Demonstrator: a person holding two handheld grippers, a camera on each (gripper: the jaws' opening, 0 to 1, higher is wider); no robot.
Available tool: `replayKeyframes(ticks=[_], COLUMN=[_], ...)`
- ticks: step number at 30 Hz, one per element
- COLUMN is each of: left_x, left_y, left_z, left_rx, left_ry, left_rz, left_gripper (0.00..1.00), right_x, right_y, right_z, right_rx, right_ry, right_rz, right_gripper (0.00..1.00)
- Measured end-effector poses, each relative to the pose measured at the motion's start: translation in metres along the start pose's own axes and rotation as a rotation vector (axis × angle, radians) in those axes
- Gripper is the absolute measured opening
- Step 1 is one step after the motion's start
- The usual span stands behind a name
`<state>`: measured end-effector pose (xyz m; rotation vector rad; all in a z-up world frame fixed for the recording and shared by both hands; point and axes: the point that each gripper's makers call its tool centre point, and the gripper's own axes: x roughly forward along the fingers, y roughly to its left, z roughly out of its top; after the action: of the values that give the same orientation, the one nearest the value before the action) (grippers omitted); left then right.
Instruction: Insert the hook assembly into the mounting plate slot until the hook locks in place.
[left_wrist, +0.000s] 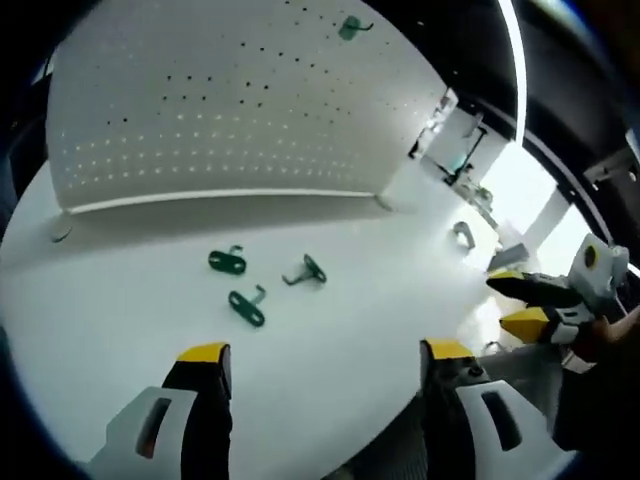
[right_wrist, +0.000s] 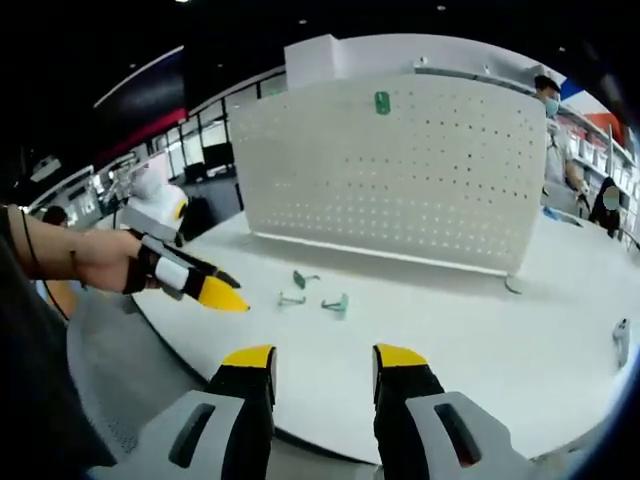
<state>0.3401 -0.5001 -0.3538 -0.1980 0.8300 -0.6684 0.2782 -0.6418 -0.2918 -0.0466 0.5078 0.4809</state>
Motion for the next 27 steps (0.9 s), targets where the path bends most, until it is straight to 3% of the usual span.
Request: replayKeyframes(ticks=[3, 7, 10, 14, 17, 19, 27], left_x=[0.010, 0.021, 0.028, 0.035, 0.041, 0.046, 0.058], left_y=[0.003, 0.017, 0.022, 0.024, 0.028, 0.032, 0.043], left_z=[0.000, -0.001, -0.004, -0.009, -0.008, -0.009, -0.009], left_rx=[0.001, 0.068, 0.050, 0.032, 0.013, 0.007, 0.020], left_ry=[0.012, 0.032, 0.044, 0.067, 0.067, 0.066, 0.072], left_rz=[0.008, 0.063, 0.070, 0.073, 0.077, 0.084, 0.130], left_gripper=[0.77, 0.73, 0.71, 0.69, 0.68, 0.64, 0.52], right_x=[0.001, 0.002, 0.005, 0.005, 0.004, 0.002, 0.001], right_y=[-0.003, -0.005, -0.009, -0.017, -0.020, -0.024, -0.033], right_z=[0.000, -0.003, -0.008, -0.007, -0.006, -0.006, -0.009], right_rx=[0.004, 0.003, -0.028, 0.012, -0.013, -0.068, -0.050], right_ry=[0.001, 0.009, 0.019, 0.011, 0.014, 0.011, 0.017], right_rz=[-0.007, -0.010, -0.027, -0.055, -0.063, -0.082, -0.101], right_gripper=[0.38, 0.38, 0.38, 0.38, 0.38, 0.38, 0.37])
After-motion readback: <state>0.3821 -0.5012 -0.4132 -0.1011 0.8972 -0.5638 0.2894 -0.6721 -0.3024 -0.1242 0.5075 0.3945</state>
